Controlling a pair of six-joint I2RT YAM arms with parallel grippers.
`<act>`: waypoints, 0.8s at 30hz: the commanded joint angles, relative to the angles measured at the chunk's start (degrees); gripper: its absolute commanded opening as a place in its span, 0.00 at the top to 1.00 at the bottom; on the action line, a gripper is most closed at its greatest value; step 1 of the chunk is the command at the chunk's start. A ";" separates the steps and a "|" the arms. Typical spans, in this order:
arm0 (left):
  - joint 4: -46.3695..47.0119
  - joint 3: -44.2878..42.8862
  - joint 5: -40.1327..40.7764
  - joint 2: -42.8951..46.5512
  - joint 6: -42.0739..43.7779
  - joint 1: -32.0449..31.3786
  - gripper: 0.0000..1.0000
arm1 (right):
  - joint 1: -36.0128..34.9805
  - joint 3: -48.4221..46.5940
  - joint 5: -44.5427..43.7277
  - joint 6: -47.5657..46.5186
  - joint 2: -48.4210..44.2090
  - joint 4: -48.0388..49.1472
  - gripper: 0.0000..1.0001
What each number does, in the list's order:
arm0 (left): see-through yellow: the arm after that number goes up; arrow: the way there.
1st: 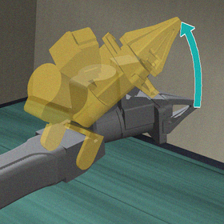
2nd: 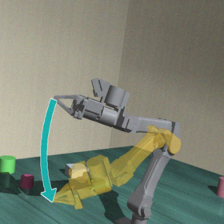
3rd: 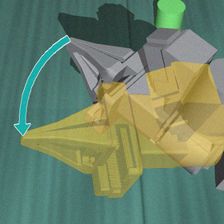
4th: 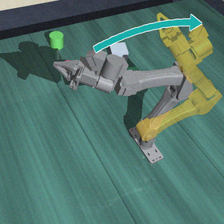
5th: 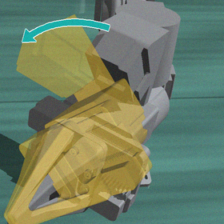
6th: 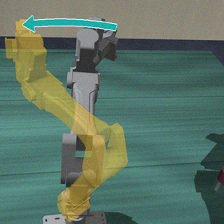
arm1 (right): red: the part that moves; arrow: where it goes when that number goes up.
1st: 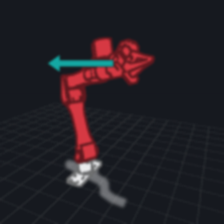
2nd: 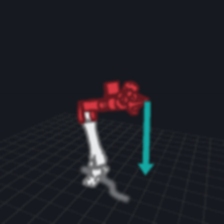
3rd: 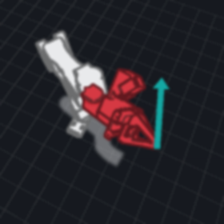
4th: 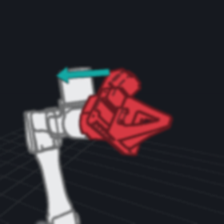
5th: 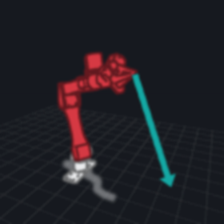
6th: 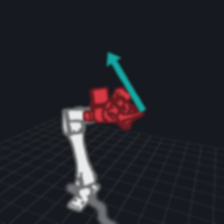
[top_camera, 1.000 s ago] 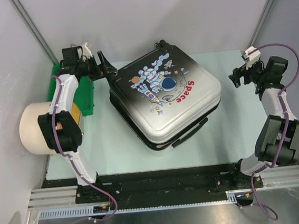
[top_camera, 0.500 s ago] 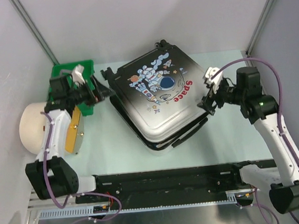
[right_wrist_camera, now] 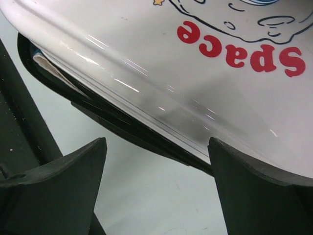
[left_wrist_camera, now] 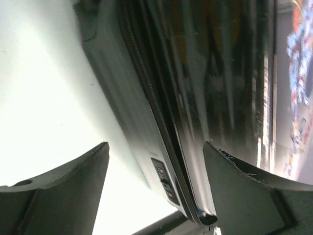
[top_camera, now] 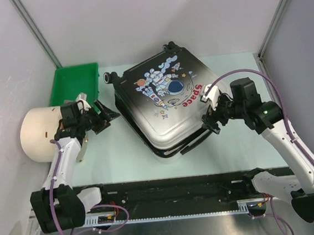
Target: Open, take out, and arrange the luggage
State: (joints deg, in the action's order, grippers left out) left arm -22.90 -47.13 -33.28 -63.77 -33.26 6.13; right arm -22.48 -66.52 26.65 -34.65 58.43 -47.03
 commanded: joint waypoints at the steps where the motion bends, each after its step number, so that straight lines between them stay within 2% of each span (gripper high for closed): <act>1: 2.24 -0.85 7.60 -3.11 -1.73 -0.59 0.18 | -2.48 -1.33 -2.39 2.40 0.63 1.14 0.11; 12: 3.12 -6.30 12.79 -11.98 -2.25 -5.60 0.13 | -6.52 -1.33 -5.12 4.07 0.36 2.38 0.10; 13: 3.21 -6.48 13.23 -12.43 -2.25 -7.60 0.13 | -6.52 -1.33 -5.12 4.07 0.36 2.46 0.10; 24: 3.65 -8.06 17.90 -23.32 -1.20 -9.29 0.11 | -6.79 -1.24 -5.12 4.77 -0.08 2.99 0.09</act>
State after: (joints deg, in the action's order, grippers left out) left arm -20.25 -52.40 -18.63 -83.68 -35.00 -2.02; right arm -28.93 -66.52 22.24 -31.20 59.02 -45.23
